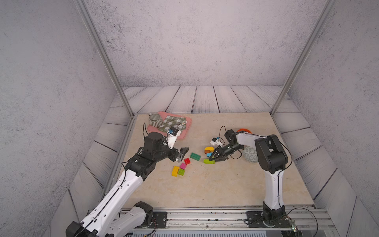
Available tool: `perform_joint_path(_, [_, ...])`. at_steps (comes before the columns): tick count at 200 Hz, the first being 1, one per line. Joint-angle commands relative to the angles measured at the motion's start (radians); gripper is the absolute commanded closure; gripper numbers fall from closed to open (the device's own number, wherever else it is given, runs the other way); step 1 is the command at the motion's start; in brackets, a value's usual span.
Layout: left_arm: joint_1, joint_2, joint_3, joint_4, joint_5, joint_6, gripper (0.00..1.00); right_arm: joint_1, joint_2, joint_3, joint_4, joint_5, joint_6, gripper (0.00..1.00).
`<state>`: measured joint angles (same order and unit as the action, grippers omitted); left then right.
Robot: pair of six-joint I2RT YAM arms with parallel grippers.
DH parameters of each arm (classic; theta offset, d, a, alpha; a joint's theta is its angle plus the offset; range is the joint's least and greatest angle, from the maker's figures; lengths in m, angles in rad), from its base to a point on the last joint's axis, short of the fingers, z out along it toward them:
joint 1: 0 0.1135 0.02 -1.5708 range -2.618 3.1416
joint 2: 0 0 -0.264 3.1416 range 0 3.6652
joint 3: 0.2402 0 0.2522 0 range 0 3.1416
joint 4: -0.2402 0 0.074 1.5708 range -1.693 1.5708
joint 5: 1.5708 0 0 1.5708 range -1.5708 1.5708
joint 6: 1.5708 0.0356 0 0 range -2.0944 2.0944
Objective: Assemble the letter s with lego
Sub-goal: Place the lego brick at the center of the board.
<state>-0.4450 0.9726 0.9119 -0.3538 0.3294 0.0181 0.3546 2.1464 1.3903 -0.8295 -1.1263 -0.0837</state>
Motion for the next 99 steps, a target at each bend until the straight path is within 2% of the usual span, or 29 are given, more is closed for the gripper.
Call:
perform_joint_path(1, [0.008, -0.016, -0.008, 0.022, 0.005, -0.003, 0.06, -0.004, 0.020, 0.033, -0.081, 0.017, -0.057, 0.74])
perform_joint_path(59, [0.007, -0.016, -0.008, 0.023, 0.006, -0.004, 0.05, -0.020, 0.070, 0.054, -0.095, 0.020, -0.051, 0.69])
perform_joint_path(99, [0.008, -0.017, -0.008, 0.022, 0.005, -0.003, 0.05, -0.026, 0.103, 0.059, -0.104, 0.032, -0.048, 0.61])
